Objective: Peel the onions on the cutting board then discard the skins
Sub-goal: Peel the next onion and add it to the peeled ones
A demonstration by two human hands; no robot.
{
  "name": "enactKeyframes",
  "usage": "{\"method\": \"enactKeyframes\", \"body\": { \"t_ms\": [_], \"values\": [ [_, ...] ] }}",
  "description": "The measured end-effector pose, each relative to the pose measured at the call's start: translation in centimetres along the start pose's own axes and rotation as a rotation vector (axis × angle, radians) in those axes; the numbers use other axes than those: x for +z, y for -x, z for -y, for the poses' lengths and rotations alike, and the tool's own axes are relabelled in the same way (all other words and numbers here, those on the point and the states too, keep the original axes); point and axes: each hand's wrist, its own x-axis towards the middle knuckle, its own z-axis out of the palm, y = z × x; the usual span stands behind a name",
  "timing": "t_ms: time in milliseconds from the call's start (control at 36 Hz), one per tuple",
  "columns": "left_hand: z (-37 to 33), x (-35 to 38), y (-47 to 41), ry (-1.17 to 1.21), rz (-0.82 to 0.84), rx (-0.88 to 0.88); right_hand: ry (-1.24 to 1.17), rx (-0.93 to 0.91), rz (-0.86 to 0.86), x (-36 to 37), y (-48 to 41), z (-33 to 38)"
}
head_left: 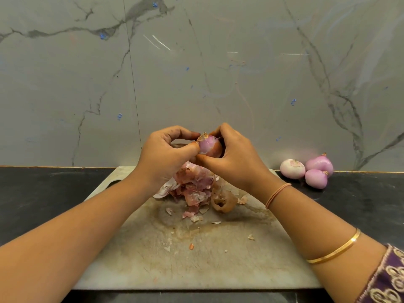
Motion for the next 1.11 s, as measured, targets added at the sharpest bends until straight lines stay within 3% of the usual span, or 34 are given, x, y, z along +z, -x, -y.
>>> {"method": "enactKeyframes", "body": {
  "t_ms": [333, 472, 639, 944, 1111],
  "values": [
    [0.6, 0.0, 0.0, -0.347, -0.052, 0.256, 0.037, 0.02, 0.004, 0.3, 0.1, 0.0],
    [0.6, -0.7, -0.5, -0.36, -0.062, 0.302, 0.026, 0.006, 0.013, 0.4, 0.2, 0.2],
    [0.4, -0.7, -0.5, -0.117, -0.054, 0.164, -0.095, 0.111, -0.01, -0.1, -0.2, -0.2],
    [0.8, -0.2, -0.6, -0.204, -0.066, 0.045, -0.257, 0.151, -0.009, 0.2, -0.4, -0.3],
    [1.3, -0.4, -1.0, 0.009, -0.009, -0.211, -0.392, 0.182, -0.034, 0.1, -0.5, -0.4]
  ]
}}
